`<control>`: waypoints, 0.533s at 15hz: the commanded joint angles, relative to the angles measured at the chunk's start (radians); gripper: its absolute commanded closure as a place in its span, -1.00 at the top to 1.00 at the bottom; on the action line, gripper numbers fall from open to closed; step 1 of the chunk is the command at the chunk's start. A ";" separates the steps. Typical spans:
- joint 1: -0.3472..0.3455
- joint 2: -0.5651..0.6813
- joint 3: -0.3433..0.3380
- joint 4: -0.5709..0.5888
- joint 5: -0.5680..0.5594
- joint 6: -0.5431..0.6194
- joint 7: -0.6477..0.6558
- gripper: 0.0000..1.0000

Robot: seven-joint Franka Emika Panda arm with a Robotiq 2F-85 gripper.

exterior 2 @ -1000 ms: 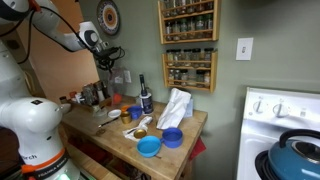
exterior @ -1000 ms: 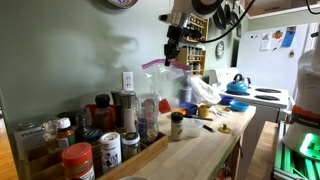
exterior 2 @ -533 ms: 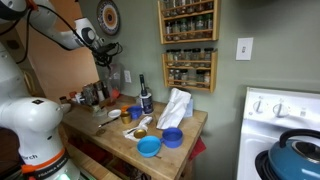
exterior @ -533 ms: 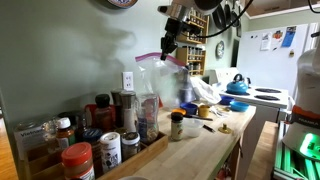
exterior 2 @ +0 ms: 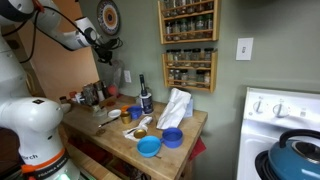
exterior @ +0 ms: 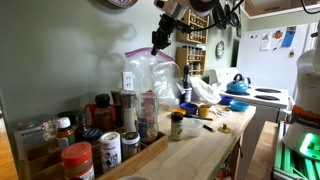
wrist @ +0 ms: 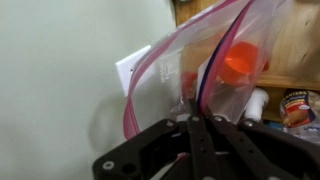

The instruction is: Pick up the ziploc bag and move it forward on the kitchen counter

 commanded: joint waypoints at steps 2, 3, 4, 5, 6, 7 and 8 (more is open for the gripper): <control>0.004 0.091 -0.017 0.080 -0.058 0.065 -0.217 -0.99; 0.003 0.119 -0.015 0.100 -0.066 0.087 -0.259 -0.99; 0.006 0.148 -0.012 0.119 -0.054 0.115 -0.312 -0.99; 0.008 0.183 -0.005 0.140 -0.052 0.136 -0.359 -0.99; 0.007 0.213 0.002 0.159 -0.048 0.150 -0.396 -0.99; 0.004 0.239 0.009 0.174 -0.052 0.159 -0.420 -0.99; 0.000 0.265 0.013 0.187 -0.062 0.155 -0.434 -0.99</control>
